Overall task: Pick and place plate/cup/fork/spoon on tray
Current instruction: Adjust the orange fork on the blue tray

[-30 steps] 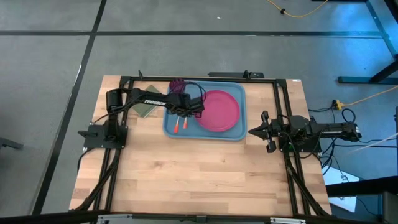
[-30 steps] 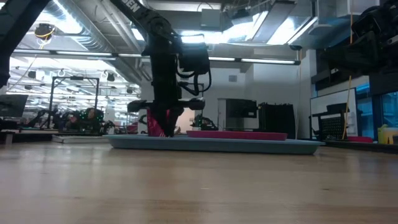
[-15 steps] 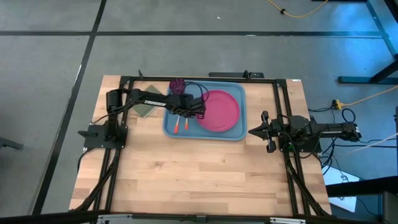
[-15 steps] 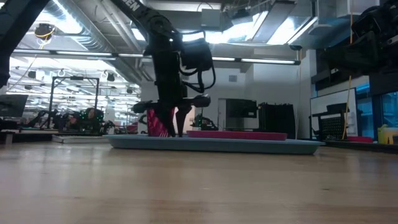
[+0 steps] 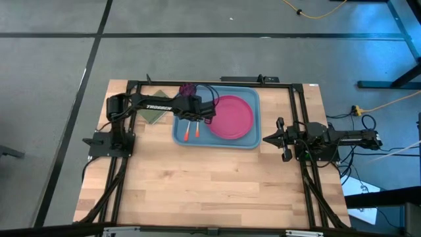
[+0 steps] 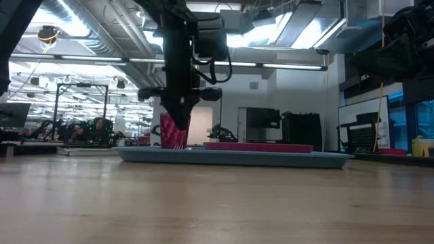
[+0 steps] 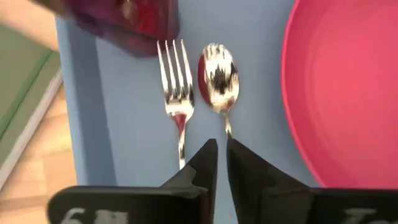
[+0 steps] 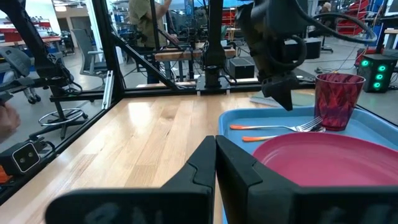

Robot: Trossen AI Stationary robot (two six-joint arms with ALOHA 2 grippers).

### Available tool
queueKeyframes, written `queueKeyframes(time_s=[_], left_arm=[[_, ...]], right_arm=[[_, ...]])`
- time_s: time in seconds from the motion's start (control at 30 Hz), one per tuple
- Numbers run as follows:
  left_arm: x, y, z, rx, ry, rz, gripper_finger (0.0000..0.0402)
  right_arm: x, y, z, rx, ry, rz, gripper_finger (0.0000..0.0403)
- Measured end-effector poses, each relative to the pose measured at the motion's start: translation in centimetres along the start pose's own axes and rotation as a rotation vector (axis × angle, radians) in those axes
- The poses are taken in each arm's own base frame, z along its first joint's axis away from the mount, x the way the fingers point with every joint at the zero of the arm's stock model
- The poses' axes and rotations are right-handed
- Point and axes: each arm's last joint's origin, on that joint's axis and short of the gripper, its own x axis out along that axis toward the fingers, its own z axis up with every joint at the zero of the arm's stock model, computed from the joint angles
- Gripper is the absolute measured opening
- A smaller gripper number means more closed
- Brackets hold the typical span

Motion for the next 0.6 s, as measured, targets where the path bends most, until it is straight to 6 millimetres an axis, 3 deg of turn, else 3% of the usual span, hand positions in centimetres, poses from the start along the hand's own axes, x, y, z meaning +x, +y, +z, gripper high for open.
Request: queueKeyframes(time_s=[0.13,0.33,0.6], left_arm=[[0.2,0.3,-0.4,0.009,0.014,0.021,0.0005],[0.2,0.3,-0.8,0.022,0.038,0.025,0.0004],[1.4,0.8,-3.6,0.013,0.080,0.034,0.0001]], right_arm=[[0.0,0.0,0.0,0.000,0.000,0.000,0.0016],[0.0,0.0,0.0,0.000,0.000,0.000,0.0016],[0.0,0.0,0.0,0.000,0.000,0.000,0.0017]])
